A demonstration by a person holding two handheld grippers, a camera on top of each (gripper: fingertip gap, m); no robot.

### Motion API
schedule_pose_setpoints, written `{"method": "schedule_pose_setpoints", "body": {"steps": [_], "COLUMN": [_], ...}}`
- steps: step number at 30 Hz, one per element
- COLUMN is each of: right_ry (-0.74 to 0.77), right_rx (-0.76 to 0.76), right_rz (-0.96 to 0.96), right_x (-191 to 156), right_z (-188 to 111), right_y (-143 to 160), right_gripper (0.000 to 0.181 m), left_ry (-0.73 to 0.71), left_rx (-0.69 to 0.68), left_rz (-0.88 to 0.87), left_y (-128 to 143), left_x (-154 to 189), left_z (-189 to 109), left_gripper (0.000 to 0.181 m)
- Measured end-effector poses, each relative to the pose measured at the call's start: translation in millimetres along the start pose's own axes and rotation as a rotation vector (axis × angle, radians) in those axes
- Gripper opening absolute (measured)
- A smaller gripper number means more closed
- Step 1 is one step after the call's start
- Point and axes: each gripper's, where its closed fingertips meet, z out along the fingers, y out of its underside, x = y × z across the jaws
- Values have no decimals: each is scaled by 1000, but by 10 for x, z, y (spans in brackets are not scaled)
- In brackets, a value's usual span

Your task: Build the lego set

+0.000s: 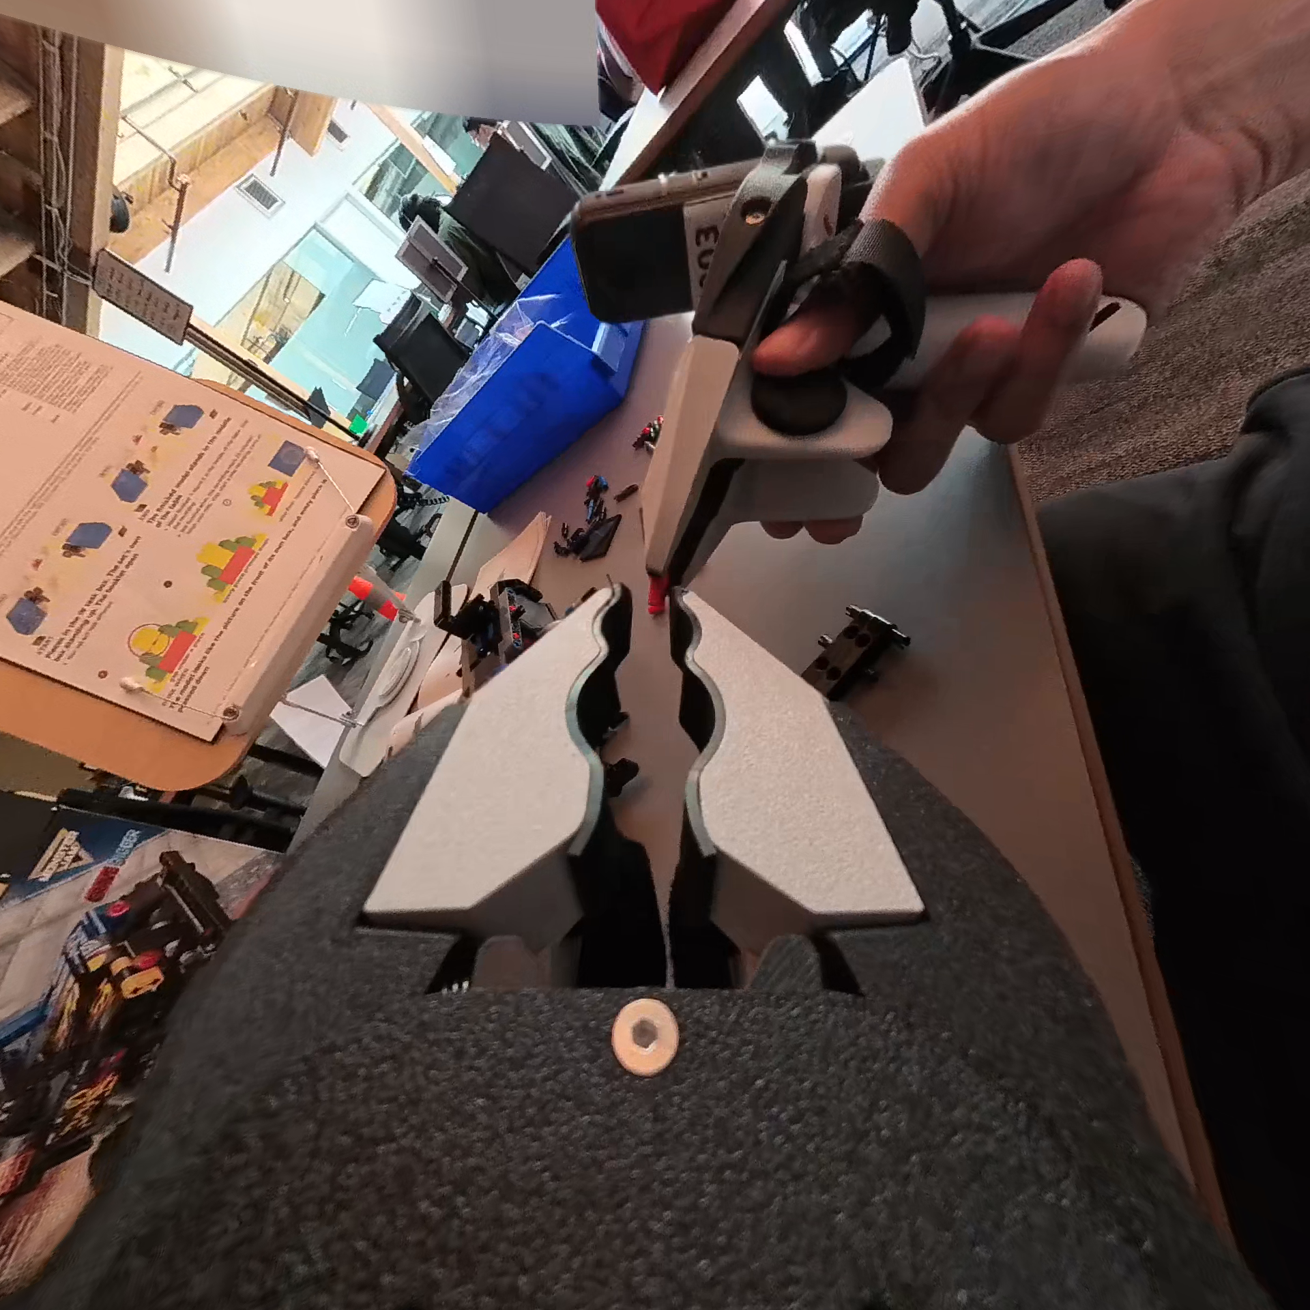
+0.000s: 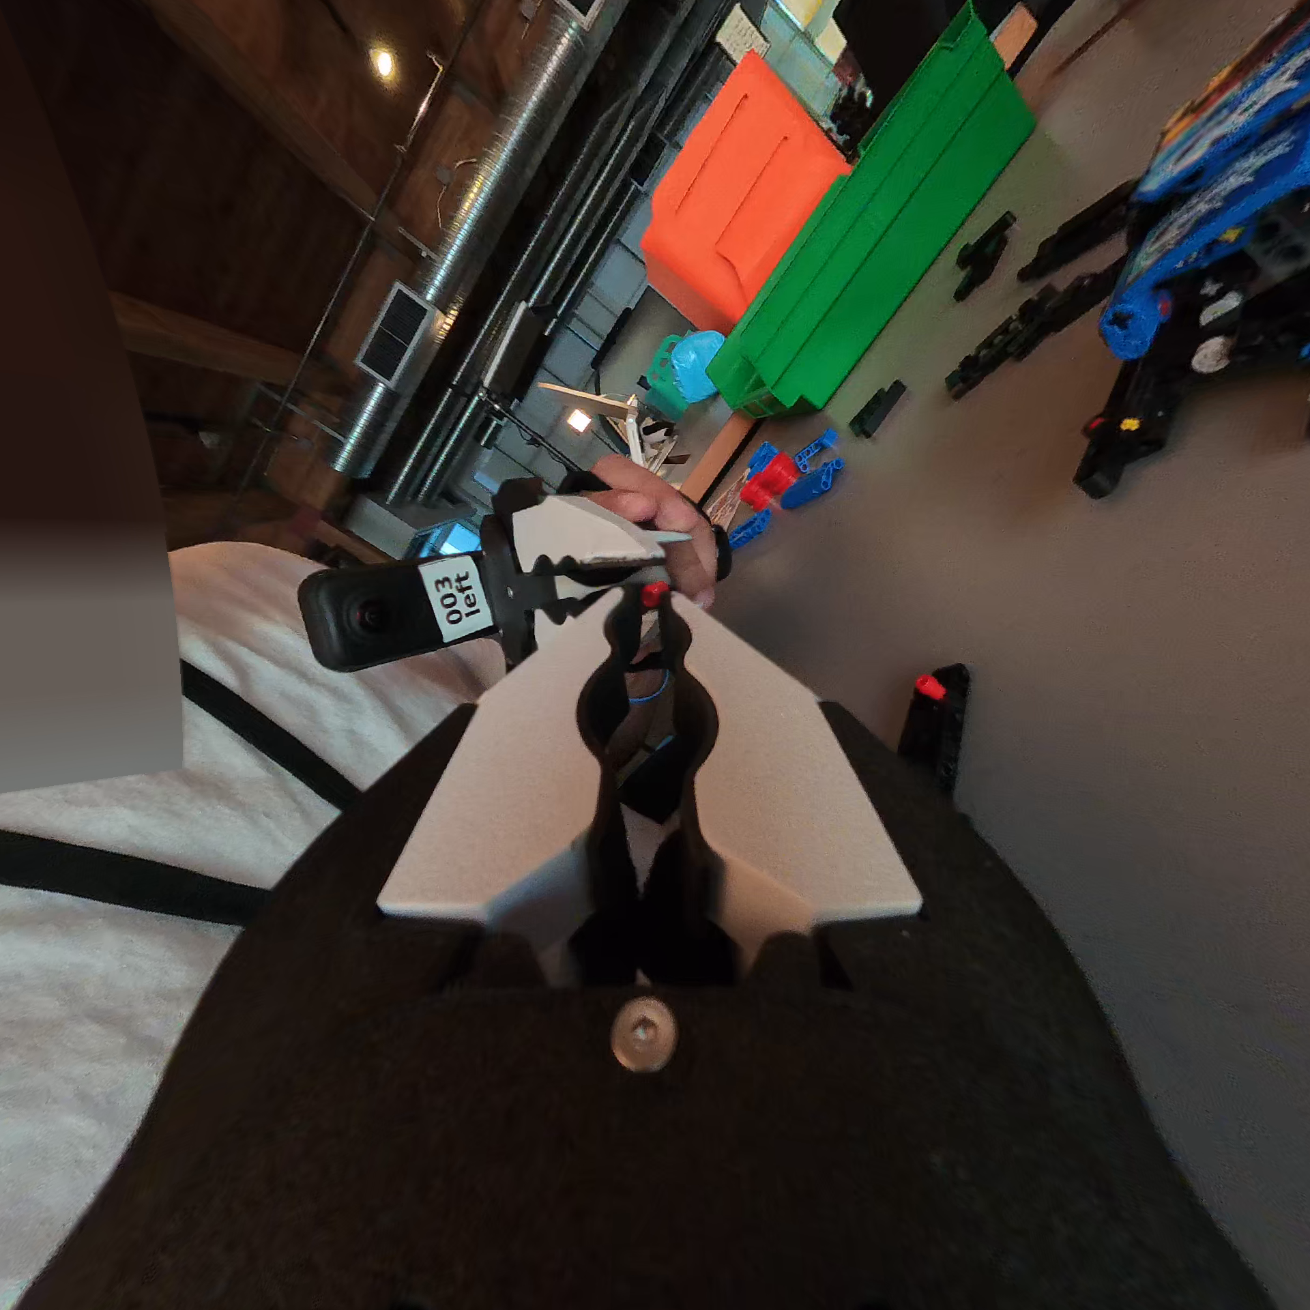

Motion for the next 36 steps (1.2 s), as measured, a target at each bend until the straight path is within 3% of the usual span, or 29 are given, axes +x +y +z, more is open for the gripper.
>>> {"method": "schedule_pose_setpoints", "body": {"steps": [8, 15, 36], "right_ry": [-9, 129, 193], "right_rx": [-12, -44, -65], "right_rz": [12, -159, -209], "right_x": [30, 115, 214], "right_z": [-13, 5, 4], "right_y": [33, 56, 91], "right_gripper": [4, 4, 4], "left_ry": [58, 70, 88], "left_rx": [-1, -60, -116], "left_rz": [-59, -6, 37], "left_y": [26, 107, 178], "left_x": [65, 94, 146], "left_z": [13, 30, 56], "left_gripper": [3, 3, 3]}}
